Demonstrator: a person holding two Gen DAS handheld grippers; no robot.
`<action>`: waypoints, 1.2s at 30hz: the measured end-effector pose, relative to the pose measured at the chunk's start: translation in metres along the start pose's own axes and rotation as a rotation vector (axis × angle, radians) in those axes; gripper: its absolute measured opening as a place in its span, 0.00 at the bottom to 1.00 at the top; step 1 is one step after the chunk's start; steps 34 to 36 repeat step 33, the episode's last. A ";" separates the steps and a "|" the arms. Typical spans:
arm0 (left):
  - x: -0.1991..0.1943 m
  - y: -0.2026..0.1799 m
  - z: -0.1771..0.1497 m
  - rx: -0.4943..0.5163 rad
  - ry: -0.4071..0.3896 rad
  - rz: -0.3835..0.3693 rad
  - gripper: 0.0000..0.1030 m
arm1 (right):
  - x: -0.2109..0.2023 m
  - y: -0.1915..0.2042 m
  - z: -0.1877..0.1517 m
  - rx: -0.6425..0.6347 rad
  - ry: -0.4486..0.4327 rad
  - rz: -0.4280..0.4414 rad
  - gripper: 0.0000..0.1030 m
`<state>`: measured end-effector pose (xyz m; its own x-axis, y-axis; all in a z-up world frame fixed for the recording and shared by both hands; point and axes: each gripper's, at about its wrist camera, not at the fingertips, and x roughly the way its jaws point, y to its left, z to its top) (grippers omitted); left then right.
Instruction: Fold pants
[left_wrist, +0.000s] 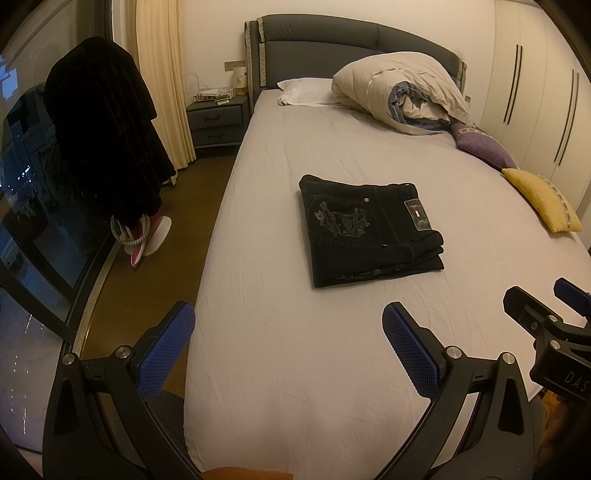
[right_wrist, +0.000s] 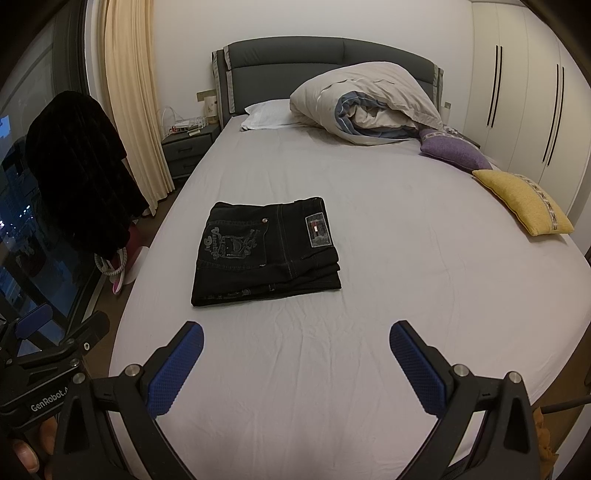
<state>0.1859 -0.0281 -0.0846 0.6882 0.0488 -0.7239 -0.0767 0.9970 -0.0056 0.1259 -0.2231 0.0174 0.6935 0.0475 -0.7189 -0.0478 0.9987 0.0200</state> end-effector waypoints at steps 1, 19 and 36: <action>0.001 0.000 -0.002 0.000 0.001 0.000 1.00 | 0.000 0.001 -0.001 0.000 0.000 0.000 1.00; 0.000 0.009 -0.004 0.003 0.020 -0.005 1.00 | 0.002 0.002 -0.005 -0.002 0.004 0.002 1.00; 0.001 0.014 -0.002 0.005 0.021 0.004 1.00 | 0.006 0.001 -0.019 -0.002 0.019 0.009 1.00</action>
